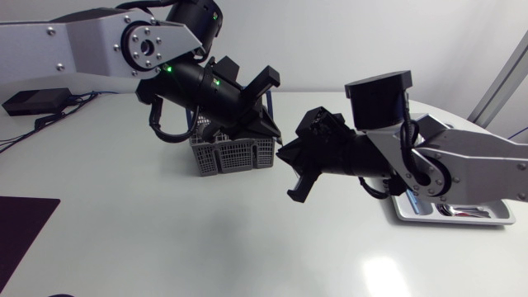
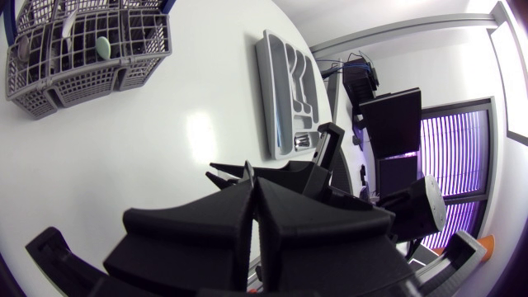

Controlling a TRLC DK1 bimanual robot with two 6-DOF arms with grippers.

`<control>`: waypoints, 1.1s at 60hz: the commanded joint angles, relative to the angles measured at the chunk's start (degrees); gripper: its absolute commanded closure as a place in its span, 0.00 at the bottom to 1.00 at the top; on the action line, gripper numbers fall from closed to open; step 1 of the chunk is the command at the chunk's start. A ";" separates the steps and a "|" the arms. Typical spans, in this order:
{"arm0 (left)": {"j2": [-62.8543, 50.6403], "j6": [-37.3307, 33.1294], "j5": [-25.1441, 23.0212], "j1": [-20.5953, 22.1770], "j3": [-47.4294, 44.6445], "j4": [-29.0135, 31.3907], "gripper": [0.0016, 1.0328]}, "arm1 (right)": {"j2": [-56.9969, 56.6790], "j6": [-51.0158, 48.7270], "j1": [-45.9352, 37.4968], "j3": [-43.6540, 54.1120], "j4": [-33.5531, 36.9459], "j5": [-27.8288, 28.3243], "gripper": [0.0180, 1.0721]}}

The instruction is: Unload the cutlery basket into the drawer organizer.

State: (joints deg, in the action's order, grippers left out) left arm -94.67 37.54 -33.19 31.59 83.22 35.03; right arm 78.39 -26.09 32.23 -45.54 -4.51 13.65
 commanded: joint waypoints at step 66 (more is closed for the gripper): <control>-9.83 -2.91 5.15 -8.48 16.45 20.70 0.05 | -9.04 -5.73 -15.09 3.88 11.19 8.32 0.95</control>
State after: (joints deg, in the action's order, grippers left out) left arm -100.99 36.77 -29.23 23.66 96.77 53.74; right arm 70.85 -28.75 20.62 -43.70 4.82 20.36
